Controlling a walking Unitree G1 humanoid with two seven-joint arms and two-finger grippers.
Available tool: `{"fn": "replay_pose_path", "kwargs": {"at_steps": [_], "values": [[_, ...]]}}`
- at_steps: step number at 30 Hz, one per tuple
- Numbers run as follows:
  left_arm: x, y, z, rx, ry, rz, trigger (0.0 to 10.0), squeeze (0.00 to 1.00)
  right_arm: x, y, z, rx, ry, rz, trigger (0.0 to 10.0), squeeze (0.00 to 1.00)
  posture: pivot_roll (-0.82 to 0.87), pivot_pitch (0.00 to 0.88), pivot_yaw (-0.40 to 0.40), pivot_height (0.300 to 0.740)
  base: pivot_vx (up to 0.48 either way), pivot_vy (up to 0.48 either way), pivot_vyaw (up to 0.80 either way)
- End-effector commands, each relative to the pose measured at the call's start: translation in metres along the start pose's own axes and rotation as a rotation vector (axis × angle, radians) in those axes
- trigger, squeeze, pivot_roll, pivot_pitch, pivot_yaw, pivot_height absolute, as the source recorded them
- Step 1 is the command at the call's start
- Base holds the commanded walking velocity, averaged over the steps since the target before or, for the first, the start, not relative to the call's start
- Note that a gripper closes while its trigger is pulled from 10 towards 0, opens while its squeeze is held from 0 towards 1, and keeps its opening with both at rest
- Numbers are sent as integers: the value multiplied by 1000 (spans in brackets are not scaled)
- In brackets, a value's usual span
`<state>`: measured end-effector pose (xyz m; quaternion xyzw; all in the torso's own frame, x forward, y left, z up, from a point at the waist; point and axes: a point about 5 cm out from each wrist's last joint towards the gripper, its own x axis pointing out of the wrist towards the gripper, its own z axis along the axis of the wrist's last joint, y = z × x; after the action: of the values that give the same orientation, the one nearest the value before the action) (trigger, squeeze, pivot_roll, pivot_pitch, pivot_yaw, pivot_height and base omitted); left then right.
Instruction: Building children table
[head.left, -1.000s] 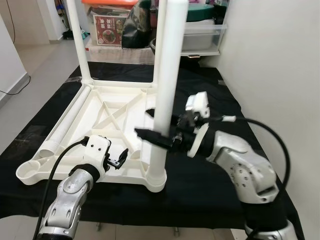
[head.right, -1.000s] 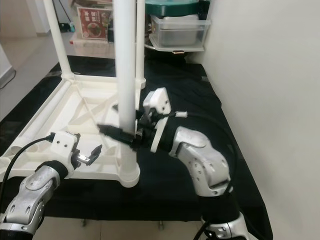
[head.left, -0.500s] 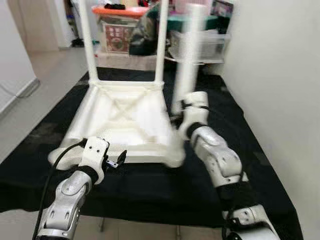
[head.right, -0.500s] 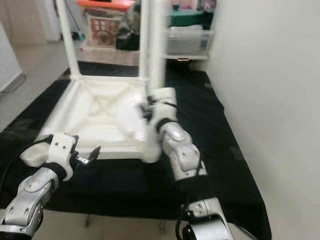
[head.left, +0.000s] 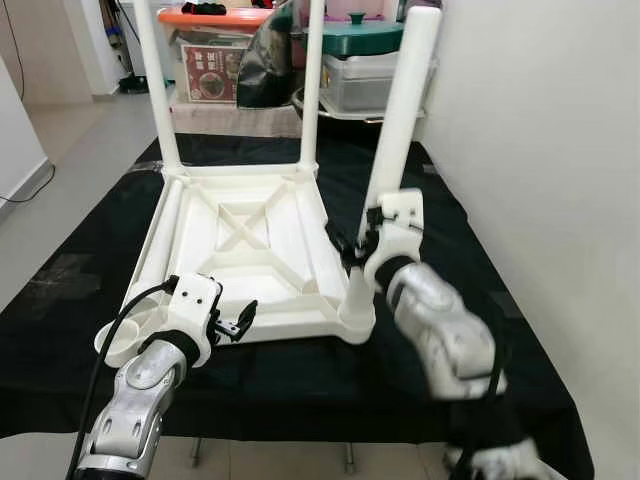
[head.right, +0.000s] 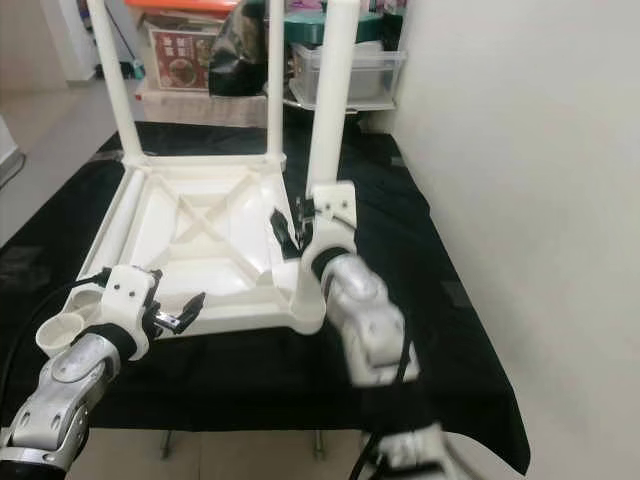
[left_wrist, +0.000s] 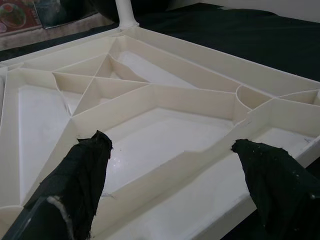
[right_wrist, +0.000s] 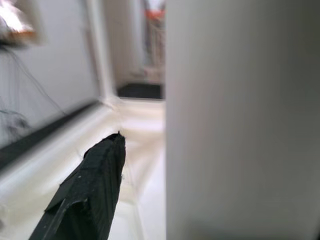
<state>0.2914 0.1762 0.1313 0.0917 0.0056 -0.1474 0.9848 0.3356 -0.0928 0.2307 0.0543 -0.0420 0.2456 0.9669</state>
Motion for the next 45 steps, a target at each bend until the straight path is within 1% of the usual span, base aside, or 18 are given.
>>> {"fn": "replay_pose_path", "kwargs": {"at_steps": [1,4,9,12,13,18,20,25,26,28,29,32,33,34,35,39,40,45], "values": [[0,0,-1,-1,1,-6,10000,0,0,11,6,39,-42,150,10000,0,95,0,-63,740,0,0,0],[1,-2,-1,-4,-1,-8,10000,0,-29,42,-9,-69,-8,664,10000,0,114,0,-76,740,0,0,0],[1,-1,0,-3,-4,-1,10000,0,-32,61,-32,-62,67,795,10000,0,122,0,-81,740,0,0,0],[-1,1,-1,0,-1,4,10000,0,-17,62,-51,-88,127,691,431,0,132,0,-85,740,0,0,0],[-2,1,-1,0,0,6,10000,0,-8,55,-58,-101,174,570,0,0,131,0,-85,740,0,0,0],[-2,2,-1,1,1,8,10000,0,3,38,-67,-119,239,355,0,0,123,0,-83,740,0,0,0],[-2,1,-2,0,3,7,10000,0,7,-4,-75,-93,299,-79,0,0,118,0,-82,740,0,0,0],[-2,-1,-2,-4,3,2,10000,0,-15,-36,-76,7,280,-490,0,0,110,0,-76,740,0,0,0],[-2,-1,-2,-5,4,0,10000,0,-20,-31,-72,34,243,-507,2314,0,104,0,-72,740,0,0,0],[-2,-2,-2,-6,5,-1,10000,0,-23,-27,-68,49,217,-509,2314,0,104,0,-72,740,0,0,0],[-2,-2,-3,-5,6,-2,10000,0,-21,-15,-62,36,179,-437,10000,0,99,0,-68,740,0,0,0],[-2,-2,-4,-4,9,-6,10000,0,-15,7,-48,73,85,-271,10000,0,96,0,-67,740,0,0,0],[-1,-2,-4,-4,9,-7,10000,0,-13,11,-41,82,42,-237,10000,196,96,0,-67,740,0,0,0],[-1,-2,-4,-4,8,-8,10000,0,-13,11,-37,88,20,-230,10000,196,96,0,-67,740,0,0,0],[-1,-2,-3,-4,7,-8,10000,0,-11,10,-35,94,16,-210,10000,1000,97,0,-67,740,0,0,0],[0,-2,-3,-4,6,-7,10000,0,-6,9,-28,102,15,-135,10000,898,100,0,-69,740,0,0,0],[-1,-1,-3,-3,6,-5,10000,0,-5,10,-22,123,11,-48,10000,0,100,0,-69,740,0,0,0],[0,-1,-3,-4,6,-1,10000,0,-14,21,-12,149,-23,298,10000,0,105,0,-75,740,0,0,0]]}}
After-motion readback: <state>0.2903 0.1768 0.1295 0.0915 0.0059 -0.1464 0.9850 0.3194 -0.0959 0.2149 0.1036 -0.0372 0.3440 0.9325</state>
